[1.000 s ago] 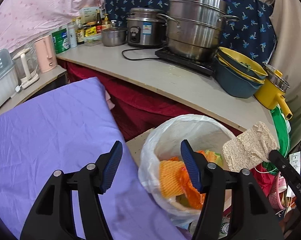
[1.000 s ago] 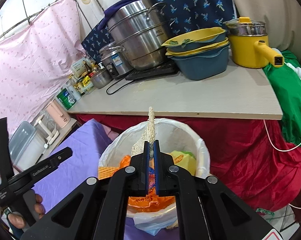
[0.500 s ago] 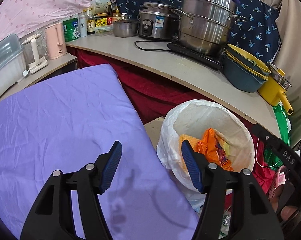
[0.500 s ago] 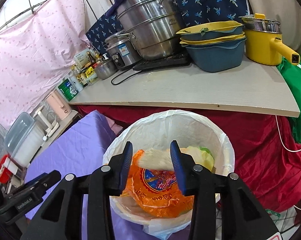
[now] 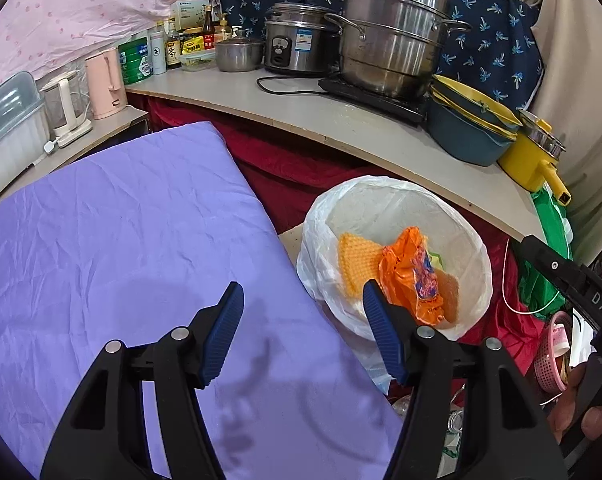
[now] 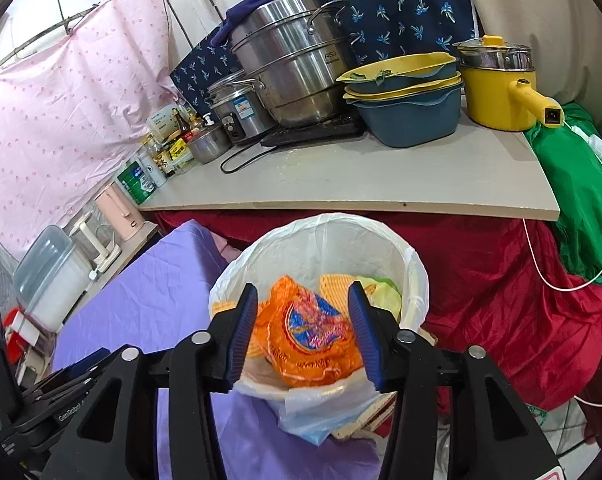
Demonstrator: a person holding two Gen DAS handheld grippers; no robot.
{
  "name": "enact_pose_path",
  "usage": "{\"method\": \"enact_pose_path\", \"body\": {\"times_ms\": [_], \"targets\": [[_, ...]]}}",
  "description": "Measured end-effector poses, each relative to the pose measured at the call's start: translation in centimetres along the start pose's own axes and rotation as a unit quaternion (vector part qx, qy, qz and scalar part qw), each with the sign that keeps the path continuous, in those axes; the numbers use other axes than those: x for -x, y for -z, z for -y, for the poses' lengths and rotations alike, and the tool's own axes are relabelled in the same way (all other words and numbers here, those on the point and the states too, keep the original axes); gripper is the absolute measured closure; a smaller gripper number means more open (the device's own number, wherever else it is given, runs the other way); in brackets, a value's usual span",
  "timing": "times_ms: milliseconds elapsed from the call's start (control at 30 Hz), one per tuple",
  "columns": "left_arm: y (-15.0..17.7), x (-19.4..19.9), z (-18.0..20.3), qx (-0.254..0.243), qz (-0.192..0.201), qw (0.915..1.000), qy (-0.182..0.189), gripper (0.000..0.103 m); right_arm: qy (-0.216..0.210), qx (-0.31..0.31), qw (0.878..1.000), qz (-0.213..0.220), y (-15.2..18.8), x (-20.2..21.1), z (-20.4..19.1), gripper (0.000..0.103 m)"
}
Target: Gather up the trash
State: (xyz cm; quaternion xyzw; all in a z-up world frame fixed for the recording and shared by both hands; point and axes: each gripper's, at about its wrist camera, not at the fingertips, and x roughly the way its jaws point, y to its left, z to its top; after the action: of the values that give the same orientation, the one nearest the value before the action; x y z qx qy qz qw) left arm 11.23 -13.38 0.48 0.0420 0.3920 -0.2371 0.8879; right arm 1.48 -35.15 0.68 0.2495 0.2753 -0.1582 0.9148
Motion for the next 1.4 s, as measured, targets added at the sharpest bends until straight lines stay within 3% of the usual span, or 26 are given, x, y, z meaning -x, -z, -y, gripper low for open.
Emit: {"method": "enact_pose_path", "body": {"times_ms": [67,167,400,567,833,900,1400], "targets": [[0.3,0.3,0.1,-0.001,0.000,1.0000,-0.002,0.044,-0.002,0.003,1.000,-0.004,0.5,0.3,-0.1,0.050],[0.7,0.9,0.3,0.000,0.005,0.9999,-0.011,0.029,-0.005,0.009,1.000,-0.009,1.0,0.7,-0.5,0.043],[1.2,2.5,0.2,0.001,0.018,0.9994,-0.029,0.021,-0.002,0.033,0.999,-0.011,2.3,2.2,-1.8,0.032],[1.6,3.4,0.0,0.000,0.027,0.9986,-0.045,0.018,0.017,0.059,0.998,-0.001,3.2,3.6,-2.8,0.019],[2.7,4.7,0.0,-0.012,0.037,0.9956,-0.085,0.015,0.018,0.081,0.996,-0.009,4.2,4.6,-3.4,0.016],[2.9,5.0,0.0,-0.015,0.037,0.9949,-0.093,0.014,0.013,0.077,0.997,-0.017,4.4,4.6,-3.3,0.006],[4.7,6.4,0.4,-0.021,0.039,0.9941,-0.099,0.010,0.019,0.093,0.995,-0.019,6.3,6.0,-3.2,0.006]]}}
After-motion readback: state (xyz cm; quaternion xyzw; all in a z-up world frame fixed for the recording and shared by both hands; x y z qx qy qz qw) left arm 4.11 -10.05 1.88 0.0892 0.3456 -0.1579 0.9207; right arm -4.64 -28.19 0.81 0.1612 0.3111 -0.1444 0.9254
